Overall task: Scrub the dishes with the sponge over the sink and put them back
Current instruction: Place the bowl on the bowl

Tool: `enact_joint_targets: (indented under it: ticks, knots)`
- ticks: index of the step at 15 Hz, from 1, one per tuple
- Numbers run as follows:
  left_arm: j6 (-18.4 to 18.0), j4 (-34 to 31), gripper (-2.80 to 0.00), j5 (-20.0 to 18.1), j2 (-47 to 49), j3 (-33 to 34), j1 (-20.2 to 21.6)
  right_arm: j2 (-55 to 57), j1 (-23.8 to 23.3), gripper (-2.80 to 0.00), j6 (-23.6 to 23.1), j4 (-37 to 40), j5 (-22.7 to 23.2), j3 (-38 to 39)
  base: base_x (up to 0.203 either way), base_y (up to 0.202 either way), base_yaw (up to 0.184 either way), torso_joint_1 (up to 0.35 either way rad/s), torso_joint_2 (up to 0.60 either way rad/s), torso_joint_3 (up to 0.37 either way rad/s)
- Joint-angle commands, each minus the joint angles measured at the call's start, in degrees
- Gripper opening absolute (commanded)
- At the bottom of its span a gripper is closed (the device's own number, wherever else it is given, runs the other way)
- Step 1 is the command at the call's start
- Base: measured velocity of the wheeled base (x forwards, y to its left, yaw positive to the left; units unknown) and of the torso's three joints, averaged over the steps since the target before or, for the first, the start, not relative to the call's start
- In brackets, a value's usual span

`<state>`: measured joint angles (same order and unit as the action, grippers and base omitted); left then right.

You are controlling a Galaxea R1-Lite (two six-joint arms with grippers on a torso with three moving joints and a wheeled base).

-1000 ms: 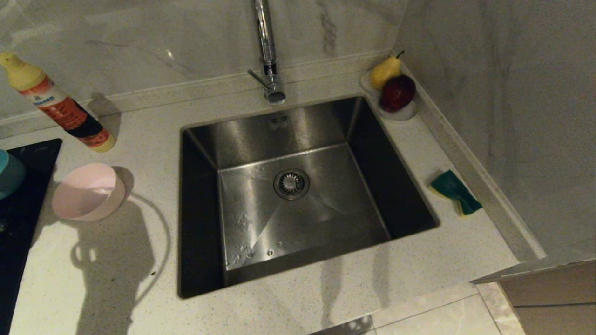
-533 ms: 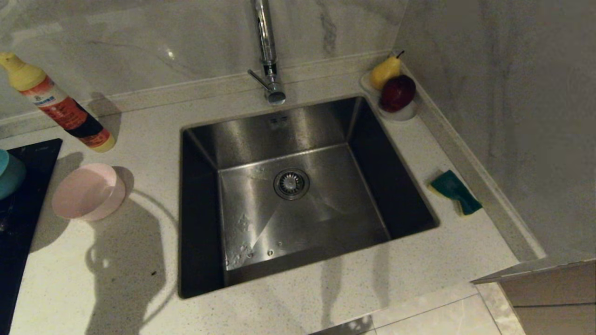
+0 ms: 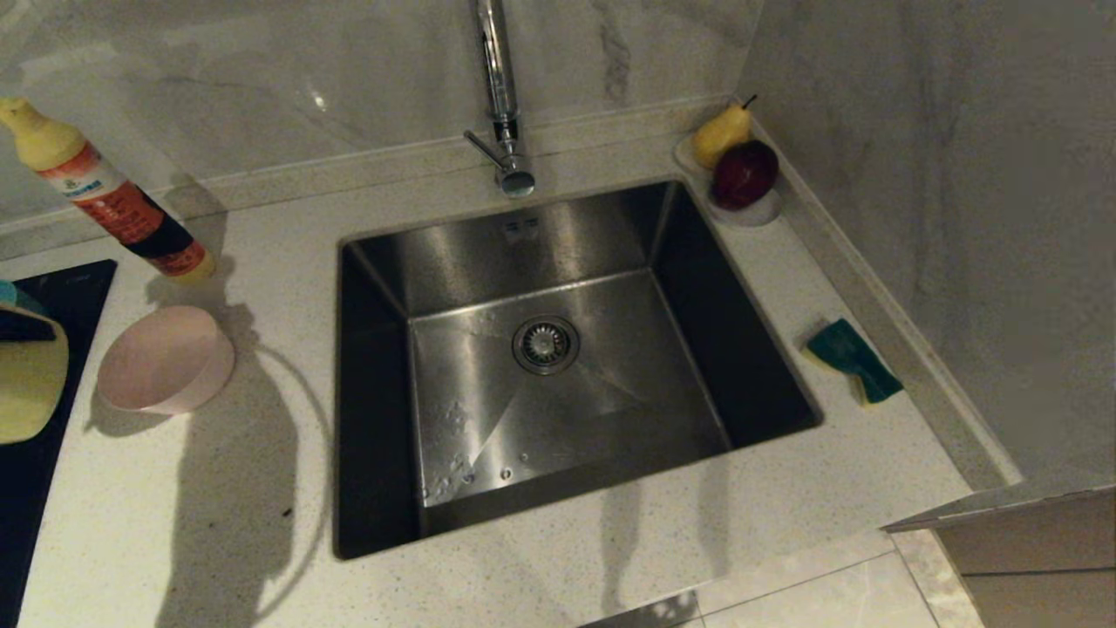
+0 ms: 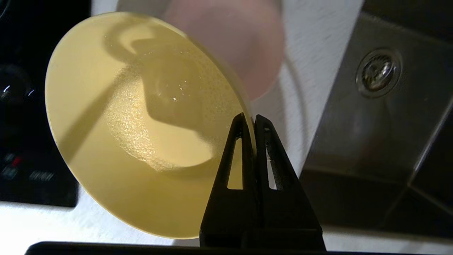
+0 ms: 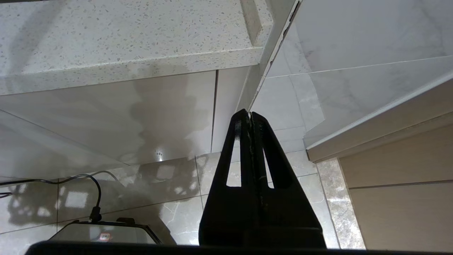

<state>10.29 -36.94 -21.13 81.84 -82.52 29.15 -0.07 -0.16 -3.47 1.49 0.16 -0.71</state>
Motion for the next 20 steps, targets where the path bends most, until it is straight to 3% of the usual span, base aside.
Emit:
enact_joint_targets:
  ticks: [1,5,10,20]
  knots:
    - [0.8,1.2,-2.80,2.3,0.9,0.6,-3.6,0.0,0.0,-2.80,0.0,0.0,0.0,0.0,0.000,0.000,0.000,0.000,0.00,0.000]
    - [1.5,2.3,-2.80,5.4,3.7,0.8,-6.8,0.0,0.0,-2.80,0.0,0.0,0.0,0.0,0.000,0.000,0.000,0.000,0.00,0.000]
    - [3.5,13.4,-2.80,9.2,6.8,5.3,-9.1,0.0,0.0,-2.80,0.0,0.0,0.0,0.0,0.000,0.000,0.000,0.000,0.00,0.000]
    - [5.2,14.0,-2.80,9.4,8.5,2.9,-11.6,0.0,0.0,-2.80,0.0,0.0,0.0,0.0,0.000,0.000,0.000,0.000,0.00,0.000]
